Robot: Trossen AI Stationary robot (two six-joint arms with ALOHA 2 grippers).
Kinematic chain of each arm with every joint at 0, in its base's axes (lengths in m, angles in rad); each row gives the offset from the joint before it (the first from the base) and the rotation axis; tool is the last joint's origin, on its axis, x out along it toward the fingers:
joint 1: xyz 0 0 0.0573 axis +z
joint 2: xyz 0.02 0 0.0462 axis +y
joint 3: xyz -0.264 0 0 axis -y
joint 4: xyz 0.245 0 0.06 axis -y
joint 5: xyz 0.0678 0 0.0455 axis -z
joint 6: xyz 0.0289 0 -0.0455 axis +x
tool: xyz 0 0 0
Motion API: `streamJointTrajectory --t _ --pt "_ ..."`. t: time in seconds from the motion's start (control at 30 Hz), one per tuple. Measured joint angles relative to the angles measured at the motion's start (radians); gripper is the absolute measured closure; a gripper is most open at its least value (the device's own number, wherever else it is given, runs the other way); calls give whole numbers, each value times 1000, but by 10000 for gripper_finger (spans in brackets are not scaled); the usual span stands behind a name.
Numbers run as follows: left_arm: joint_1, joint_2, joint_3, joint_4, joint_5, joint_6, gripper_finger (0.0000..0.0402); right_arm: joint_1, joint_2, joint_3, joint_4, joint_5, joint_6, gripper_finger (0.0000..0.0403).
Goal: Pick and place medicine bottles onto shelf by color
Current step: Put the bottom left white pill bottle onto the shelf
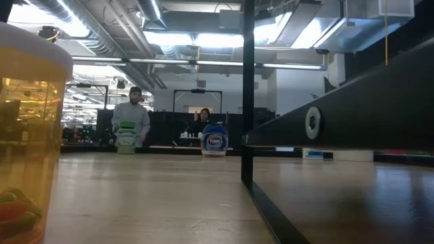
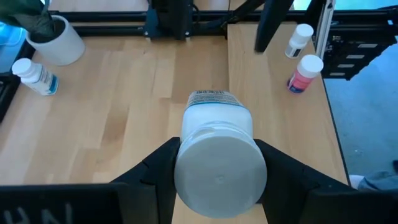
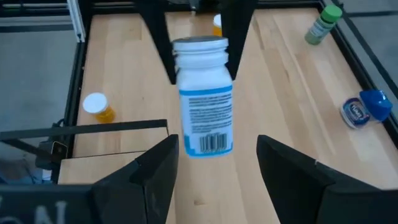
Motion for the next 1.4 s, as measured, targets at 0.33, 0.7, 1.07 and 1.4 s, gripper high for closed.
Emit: streamJointTrajectory --t 0.33,0.7,1.07,1.4 --pt "-5 0 0 0 -2 11 237 -73 35 0 10 -100 -13 185" --pt "-5 0 -1 -1 -6 26 237 -120 63 0 113 -178 -117 185" --pt "-5 0 -1 -1 -6 26 237 -138 69 0 112 -230 -109 185" --pt "-5 0 -2 -5 -6 26 237 -139 125 1 112 -229 -138 185"
